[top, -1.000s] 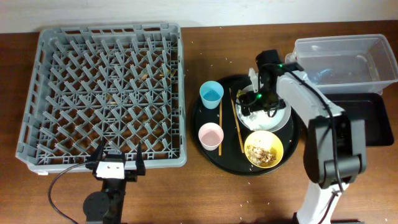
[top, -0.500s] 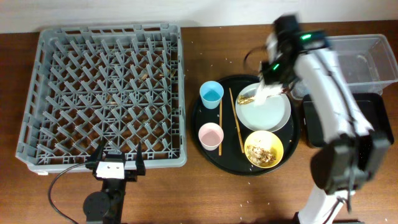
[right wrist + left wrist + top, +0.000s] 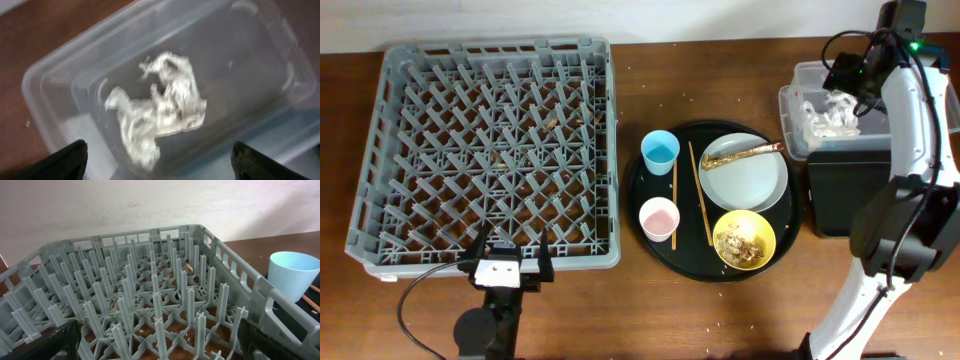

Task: Sort waste into correct bins and load items into the dishwasher rack
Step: 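Grasp the crumpled tissue from the plate with the right gripper, drop in bin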

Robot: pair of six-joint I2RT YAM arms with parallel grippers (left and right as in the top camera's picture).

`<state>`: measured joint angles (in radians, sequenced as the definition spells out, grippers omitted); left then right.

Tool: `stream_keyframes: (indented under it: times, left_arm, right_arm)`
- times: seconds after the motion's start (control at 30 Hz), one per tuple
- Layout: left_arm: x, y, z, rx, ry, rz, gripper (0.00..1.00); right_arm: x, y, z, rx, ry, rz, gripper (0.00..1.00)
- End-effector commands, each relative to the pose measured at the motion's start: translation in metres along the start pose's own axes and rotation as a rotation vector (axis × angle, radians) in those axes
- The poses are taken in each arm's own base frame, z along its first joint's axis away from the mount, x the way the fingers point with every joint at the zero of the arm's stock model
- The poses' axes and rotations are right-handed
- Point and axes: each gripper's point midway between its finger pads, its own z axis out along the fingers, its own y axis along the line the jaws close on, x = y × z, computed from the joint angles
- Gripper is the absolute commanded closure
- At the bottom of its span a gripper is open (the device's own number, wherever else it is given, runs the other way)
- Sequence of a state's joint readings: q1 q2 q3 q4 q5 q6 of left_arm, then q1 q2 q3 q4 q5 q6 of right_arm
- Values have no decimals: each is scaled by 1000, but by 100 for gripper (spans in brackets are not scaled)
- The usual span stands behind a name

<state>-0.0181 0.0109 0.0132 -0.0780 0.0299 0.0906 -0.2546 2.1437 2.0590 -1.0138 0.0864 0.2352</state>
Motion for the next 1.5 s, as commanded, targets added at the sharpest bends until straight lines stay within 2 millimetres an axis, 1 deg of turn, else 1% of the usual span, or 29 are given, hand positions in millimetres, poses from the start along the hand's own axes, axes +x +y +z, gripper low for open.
stream_keyframes:
  times: [0.0,0.03,0.1,0.2,0.3,0.37,0.47,0.63,0.7,0.73,0.77,0.8,0.87,0.9,0.93,0.97,1.0,1.03,1.07,1.13,1.17,1.2,1.23,1.27,1.3,1.33,1.37,1.43,1.47]
  left_arm:
    - [2,0,0,1,3,16,1]
    - [2,0,0,2,2,16,1]
    - [2,0,0,2,2,16,1]
    - [2,0,0,2,2,16,1]
    - [2,0,0,1,3,16,1]
    - [2,0,0,2,2,16,1]
    - [2,0,0,1,3,16,1]
    - [2,0,0,2,2,16,1]
    - [2,0,0,1,3,16,1]
    - [2,0,0,1,3,16,1]
    - [2,0,0,1,3,16,1]
    - [2,0,0,2,2,16,1]
    - [2,0,0,2,2,16,1]
    - [2,0,0,2,2,16,1]
    - [2,0,0,1,3,16,1]
    - [2,0,0,2,2,16,1]
    - [2,0,0,1,3,16,1]
    - [2,0,0,2,2,16,1]
    - [2,0,0,1,3,16,1]
    - [2,0,0,2,2,16,1]
    - [2,0,0,1,3,16,1]
    - [2,0,0,2,2,16,1]
    - [2,0,0,2,2,16,1]
    - [2,0,0,1,3,16,1]
    - [2,0,0,2,2,16,1]
    - [2,0,0,2,2,16,1]
    - [2,0,0,2,2,16,1]
    - [2,0,0,2,2,16,1]
    - [2,0,0,1,3,16,1]
  right_arm:
    - [-9,50,-108,-291,-92,-19,8]
    - [15,78,-132,-337,-47,-57,7]
    - [54,103,-123,-281,75,-5,2]
    - [116,137,-76,-175,199,-6,2]
    - [162,150,-25,-142,272,-14,1]
    - [189,149,8,-137,281,-29,15]
    - [201,135,42,-97,215,-28,28]
    - [194,128,54,-44,167,-49,52]
    - [200,127,60,-35,185,-73,73]
    - [201,126,60,-34,190,-100,93]
    - [201,126,59,-38,193,-136,96]
    - [199,125,53,-42,193,-169,96]
    - [174,129,11,-62,162,-202,96]
    - [131,128,-46,-101,68,-187,96]
    - [106,121,-74,-107,1,-162,96]
    - [53,85,-123,-59,-159,-70,96]
    - [32,62,-136,-23,-223,-14,96]
    - [12,31,-138,24,-273,54,96]
    - [-1,6,-127,58,-286,109,96]
    - [-18,-19,-82,78,-273,171,96]
    - [-22,-19,-42,55,-239,182,80]
    - [-22,-16,-20,39,-222,183,51]
    - [-18,-9,6,18,-191,176,4]
    - [-19,-6,3,6,-194,173,3]
    - [-23,4,-15,-55,-207,112,1]
    - [-22,20,-49,-154,-208,51,1]
    - [-8,43,-93,-287,-193,-39,4]
    - [36,65,-142,-382,-98,-115,9]
    - [79,75,-162,-384,17,-162,9]
